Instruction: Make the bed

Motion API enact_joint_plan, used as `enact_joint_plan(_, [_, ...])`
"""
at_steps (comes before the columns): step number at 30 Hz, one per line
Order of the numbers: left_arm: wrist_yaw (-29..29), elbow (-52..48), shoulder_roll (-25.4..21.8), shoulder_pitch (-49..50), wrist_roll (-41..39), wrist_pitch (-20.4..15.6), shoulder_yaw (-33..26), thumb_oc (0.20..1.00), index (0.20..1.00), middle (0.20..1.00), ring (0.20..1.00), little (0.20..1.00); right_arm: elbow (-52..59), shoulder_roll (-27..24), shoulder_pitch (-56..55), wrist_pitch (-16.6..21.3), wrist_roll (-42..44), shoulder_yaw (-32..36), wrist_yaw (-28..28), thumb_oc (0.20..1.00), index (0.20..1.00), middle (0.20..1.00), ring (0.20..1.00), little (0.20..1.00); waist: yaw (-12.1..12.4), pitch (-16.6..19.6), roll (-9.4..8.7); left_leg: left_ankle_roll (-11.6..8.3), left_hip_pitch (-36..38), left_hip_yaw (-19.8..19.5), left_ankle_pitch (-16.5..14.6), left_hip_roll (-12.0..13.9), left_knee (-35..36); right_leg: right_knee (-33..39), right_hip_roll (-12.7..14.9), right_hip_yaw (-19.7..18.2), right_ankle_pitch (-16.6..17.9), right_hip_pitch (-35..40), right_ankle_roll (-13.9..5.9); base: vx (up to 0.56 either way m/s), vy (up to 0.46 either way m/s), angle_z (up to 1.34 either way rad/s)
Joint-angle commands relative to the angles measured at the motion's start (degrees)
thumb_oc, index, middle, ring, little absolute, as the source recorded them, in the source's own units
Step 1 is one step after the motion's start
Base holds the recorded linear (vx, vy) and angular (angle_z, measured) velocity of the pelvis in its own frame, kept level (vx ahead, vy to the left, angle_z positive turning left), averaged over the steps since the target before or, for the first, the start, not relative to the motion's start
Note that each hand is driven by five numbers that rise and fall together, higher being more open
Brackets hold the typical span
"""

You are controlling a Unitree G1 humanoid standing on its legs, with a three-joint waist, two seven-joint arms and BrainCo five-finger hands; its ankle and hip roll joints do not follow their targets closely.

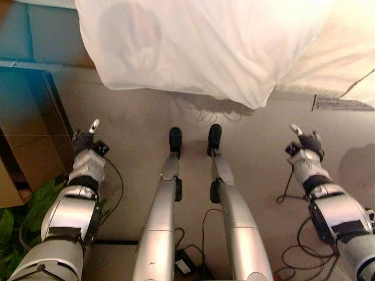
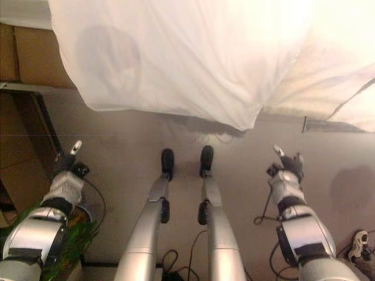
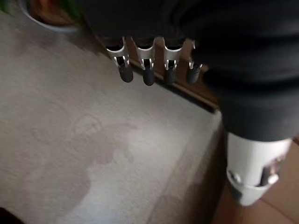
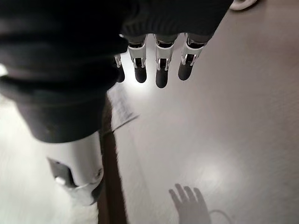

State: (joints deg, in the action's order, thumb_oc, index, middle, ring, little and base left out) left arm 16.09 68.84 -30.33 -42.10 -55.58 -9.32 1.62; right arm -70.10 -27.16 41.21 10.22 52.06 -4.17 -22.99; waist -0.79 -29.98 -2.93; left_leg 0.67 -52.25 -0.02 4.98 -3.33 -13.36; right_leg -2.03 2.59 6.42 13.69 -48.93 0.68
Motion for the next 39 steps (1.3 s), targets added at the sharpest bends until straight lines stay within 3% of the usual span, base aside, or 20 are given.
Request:
enact_joint_plan(1, [-0.31, 0.61, 3.65, 5.67, 1.90, -1.49, -4.00, 1.000, 1.000, 1.000, 1.000, 1.000, 0.80, 0.32, -5.36, 2.15, -2.12, 1.87, 0.71, 1.000, 1.000, 1.000, 1.000, 1.000, -0.27, 0.19, 2.04, -2.95, 5.00, 0.87, -2.17, -1.98, 1.05, -3.85, 1.90, 2.02, -4.96, 4.99, -6.44, -0.06, 0.035, 0.02])
enact_joint_plan(7, [-2.82, 0.11, 7.66, 14.11, 6.52, -0.93, -5.92, 1.000, 1.000, 1.000, 1.000, 1.000, 6.00, 4.68, -15.80, 0.89, -8.87, -0.42, 5.52, 1.000, 1.000, 1.000, 1.000, 1.000, -0.38, 0.19, 0.91, -2.50, 15.81, 1.75, -2.40, -1.98, 2.79, -3.66, 1.99, 1.78, -5.76, 14.98, -6.37, -0.02, 0.009, -0.09])
enact_joint_plan(11, [-7.65, -0.78, 10.17, 22.13, 16.59, -0.01, -3.88, 1.000, 1.000, 1.000, 1.000, 1.000, 8.31, 6.42, -23.78, 0.27, -11.21, 1.24, 11.04, 1.000, 1.000, 1.000, 1.000, 1.000, 0.14, 0.78, 0.58, -2.09, 28.68, 1.52, -2.11, -2.00, 5.82, -3.17, 1.71, 2.15, -7.55, 26.90, -6.21, 0.08, -0.037, -0.12])
enact_joint_plan(12, [-8.87, -0.30, 10.40, 25.40, 22.96, 0.11, -1.46, 1.000, 1.000, 1.000, 1.000, 1.000, 7.54, 7.13, -26.25, -0.29, -12.21, 1.49, 13.13, 1.000, 1.000, 1.000, 1.000, 1.000, 0.13, 3.85, 1.00, -2.13, 32.73, 1.48, -1.74, -1.83, 8.01, -2.63, 1.31, 2.11, -8.26, 30.34, -6.23, 0.13, -0.048, -0.15])
enact_joint_plan(13, [-8.85, -0.34, 10.42, 25.47, 22.98, 0.11, -1.44, 1.000, 1.000, 1.000, 1.000, 1.000, 7.57, 7.13, -26.33, -0.29, -12.21, 1.50, 13.14, 1.000, 1.000, 1.000, 1.000, 1.000, 0.16, 3.79, 0.99, -2.13, 32.94, 1.48, -1.68, -1.83, 8.16, -2.57, 1.31, 2.10, -8.25, 30.51, -6.23, 0.20, -0.070, -0.25])
enact_joint_plan(14, [-9.73, -0.06, 10.24, 28.00, 29.78, 0.70, 0.72, 1.000, 1.000, 1.000, 1.000, 1.000, 5.18, 6.92, -28.31, -1.32, -15.13, 1.48, 14.16, 1.000, 1.000, 1.000, 1.000, 1.000, 0.40, 7.02, 1.62, -2.15, 36.54, 1.21, -1.34, -1.58, 10.26, -1.91, 1.10, 2.55, -8.95, 33.50, -6.25, 0.11, -0.035, -0.15])
enact_joint_plan(16, [-10.36, -1.08, 10.11, 29.42, 33.63, 0.43, 2.72, 1.000, 1.000, 1.000, 1.000, 1.000, 4.26, 7.07, -29.48, -1.84, -16.90, 1.76, 14.80, 1.000, 1.000, 1.000, 1.000, 1.000, 0.39, 8.41, 2.13, -2.36, 38.24, 1.05, -0.81, -1.42, 11.69, -1.72, 0.88, 2.82, -9.30, 34.80, -6.25, 0.11, -0.072, -0.01])
enact_joint_plan(17, [-10.45, -0.32, 9.58, 30.22, 37.35, 1.14, 3.53, 1.000, 1.000, 1.000, 1.000, 1.000, 3.61, 6.56, -30.16, -2.50, -19.97, 0.92, 15.41, 1.000, 1.000, 1.000, 1.000, 1.000, 0.31, 10.07, 2.51, -2.54, 39.59, 0.84, -0.31, -1.20, 12.84, -1.65, 0.57, 3.05, -9.75, 35.84, -6.20, 0.16, -0.120, 0.09])
enact_joint_plan(18, [-11.43, -1.08, 8.20, 32.61, 43.74, 0.85, 5.93, 1.000, 1.000, 1.000, 1.000, 1.000, 4.12, 5.36, -32.55, -3.32, -28.61, -1.80, 15.93, 1.000, 1.000, 1.000, 1.000, 1.000, 0.18, 12.30, 2.85, -2.85, 42.86, 0.77, 0.13, -0.74, 14.91, -1.39, 0.15, 3.43, -10.68, 38.34, -6.10, 0.12, -0.082, 0.08])
enact_joint_plan(19, [-11.43, -1.09, 8.20, 32.61, 43.74, 0.85, 5.93, 1.000, 1.000, 1.000, 1.000, 1.000, 4.13, 5.37, -32.56, -3.33, -28.62, -1.80, 15.93, 1.000, 1.000, 1.000, 1.000, 1.000, 0.15, 12.41, 2.85, -2.84, 42.72, 0.74, 0.21, -0.75, 14.93, -1.33, 0.15, 3.46, -10.60, 38.23, -6.10, 0.11, -0.093, 0.00])
enact_joint_plan(21, [-11.80, -0.39, 7.67, 34.61, 48.40, 1.22, 6.73, 1.000, 1.000, 1.000, 1.000, 1.000, 3.47, 4.01, -34.11, -4.39, -36.45, -4.56, 16.47, 1.000, 1.000, 1.000, 1.000, 1.000, 0.14, 14.75, 3.06, -3.02, 45.29, 0.39, 0.46, -0.38, 16.51, -0.80, -0.37, 3.78, -11.19, 40.49, -6.01, 0.07, -0.093, 0.02])
enact_joint_plan(27, [-10.87, 2.06, 11.03, 39.07, 51.04, 2.25, 4.34, 1.000, 1.000, 1.000, 1.000, 1.000, 0.55, 6.45, -38.22, -6.79, -42.37, -5.80, 18.78, 1.000, 1.000, 1.000, 1.000, 1.000, 0.83, 21.06, 2.60, -2.45, 52.43, -0.18, -1.52, 0.06, 16.56, 0.62, -1.40, 3.79, -12.82, 48.26, -5.62, 0.10, -0.099, 0.11])
enact_joint_plan(34, [-13.09, 5.04, 15.12, 41.19, 47.18, 3.90, 2.14, 1.000, 1.000, 1.000, 1.000, 1.000, -2.85, 9.58, -39.46, -8.52, -45.85, -6.94, 19.71, 1.000, 1.000, 1.000, 1.000, 1.000, 1.22, 24.22, 1.81, -2.07, 56.56, -0.24, -2.76, 0.39, 16.67, 0.48, -1.80, 4.12, -14.09, 52.69, -5.15, 0.06, -0.049, 0.02])
enact_joint_plan(39, [-14.44, 5.78, 17.12, 41.45, 51.54, 4.35, 6.12, 1.000, 1.000, 1.000, 1.000, 1.000, -3.60, 11.27, -39.46, -8.90, -48.60, -9.67, 20.19, 1.000, 1.000, 1.000, 1.000, 1.000, 1.20, 25.92, 1.18, -2.08, 58.14, 0.13, -3.05, 0.68, 17.63, 2.46, -2.28, 3.96, -13.85, 54.44, -5.22, 0.01, -0.009, 0.02])
